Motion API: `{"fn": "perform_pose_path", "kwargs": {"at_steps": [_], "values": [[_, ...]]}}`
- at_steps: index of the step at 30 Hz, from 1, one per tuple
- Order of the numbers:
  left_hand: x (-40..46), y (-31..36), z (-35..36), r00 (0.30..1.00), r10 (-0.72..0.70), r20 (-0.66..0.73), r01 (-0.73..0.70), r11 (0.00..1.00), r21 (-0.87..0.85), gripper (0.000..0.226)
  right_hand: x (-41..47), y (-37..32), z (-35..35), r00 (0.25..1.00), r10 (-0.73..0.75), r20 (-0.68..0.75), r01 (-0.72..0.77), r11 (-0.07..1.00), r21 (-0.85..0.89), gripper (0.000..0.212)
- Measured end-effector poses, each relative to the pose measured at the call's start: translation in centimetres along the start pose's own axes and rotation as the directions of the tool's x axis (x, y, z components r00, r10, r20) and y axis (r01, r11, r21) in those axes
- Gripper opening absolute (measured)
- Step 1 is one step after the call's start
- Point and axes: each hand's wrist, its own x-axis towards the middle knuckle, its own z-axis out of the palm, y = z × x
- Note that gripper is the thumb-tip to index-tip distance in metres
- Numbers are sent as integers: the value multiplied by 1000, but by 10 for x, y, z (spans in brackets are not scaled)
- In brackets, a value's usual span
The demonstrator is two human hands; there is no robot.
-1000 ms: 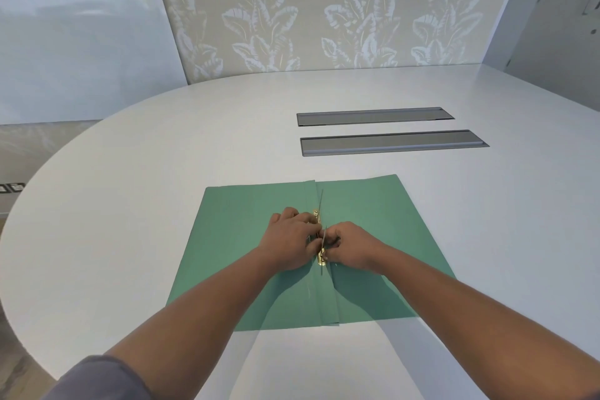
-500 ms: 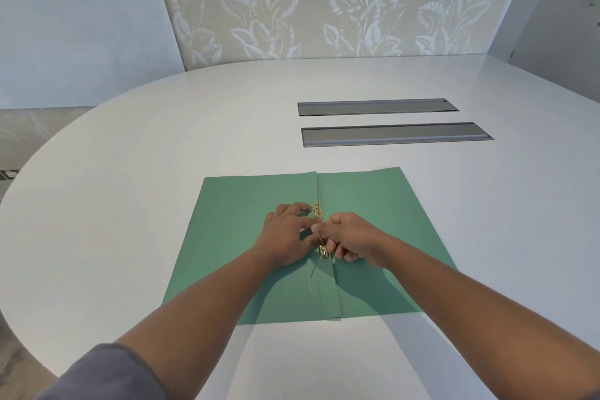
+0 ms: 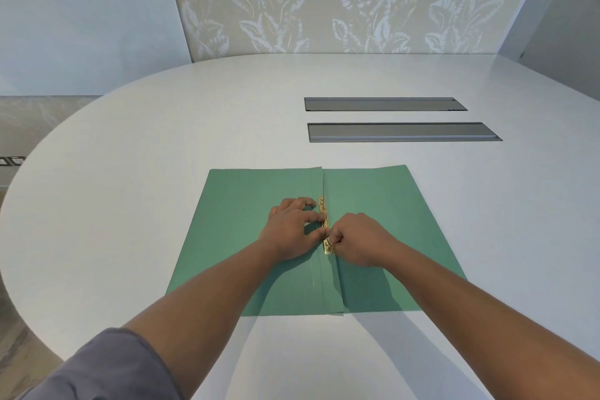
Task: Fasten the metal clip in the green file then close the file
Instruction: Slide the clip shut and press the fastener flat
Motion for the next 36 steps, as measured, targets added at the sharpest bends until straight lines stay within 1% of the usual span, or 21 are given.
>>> {"fn": "perform_pose_path", "kwargs": {"at_steps": [3, 6, 9, 11, 12, 14, 15, 17, 20, 22, 25, 29, 31, 32, 34, 36], "values": [[0, 1, 0, 1000, 1, 1, -1, 1000, 14, 50, -3, -4, 1, 999, -33, 4, 33, 991, -127, 27], [-1, 1, 1, 1000, 2, -9, -2, 1000, 21, 49, -5, -7, 4, 998, -58, -7, 55, 979, -195, 26], [-2, 1, 1, 1000, -3, -15, 4, 1000, 20, 48, -6, -13, 11, 999, -44, -13, 41, 985, -170, 23], [-2, 1, 1, 1000, -4, -15, 4, 1000, 17, 50, -5, -20, 15, 1000, -3, -23, 0, 991, -135, 15], [-2, 2, 1, 1000, -5, -17, 5, 1000, 12, 50, -5, -23, 17, 999, 19, -26, -22, 993, -114, 15], [-2, 2, 1, 1000, -4, -23, 4, 1000, 6, 48, -4, -29, 21, 999, 48, -16, -49, 996, -68, 32], [-3, 2, 1, 1000, -1, -25, 1, 1000, 7, 45, -4, -30, 23, 999, 49, -15, -50, 998, -50, 38], [-3, 2, 2, 1000, 4, -25, -4, 1000, 14, 43, -6, -32, 25, 998, 50, -26, -51, 998, -32, 40], [-3, 3, 1, 1000, 4, -25, -4, 1000, 13, 44, -12, -32, 30, 996, 56, -66, -57, 998, -5, 40], [-3, 3, 1, 1000, 0, -30, 0, 1000, 6, 47, -19, -33, 35, 993, 65, -95, -68, 997, -32, 35], [-2, 2, 2, 1000, -4, -25, 4, 1000, -2, 47, -24, -36, 40, 994, 66, -87, -75, 992, -104, 27], [-3, 2, 1, 1000, 2, -19, -2, 1000, 0, 47, -24, -32, 39, 993, 82, -86, -90, 992, -93, 24], [-3, 2, 0, 1000, 5, -13, -4, 1000, 4, 48, -24, -25, 39, 991, 97, -95, -102, 994, -41, 24], [-3, 2, 0, 1000, 5, -11, -5, 1000, 7, 48, -24, -22, 39, 989, 109, -96, -107, 994, 28, 21], [-3, 3, -1, 1000, 5, -6, -5, 1000, 17, 47, -22, -15, 40, 984, 161, -81, -136, 957, 256, 15], [-3, 4, -1, 1000, 4, -2, -4, 1000, 26, 46, -20, -9, 39, 974, 225, -31, -189, 879, 438, 18]]}}
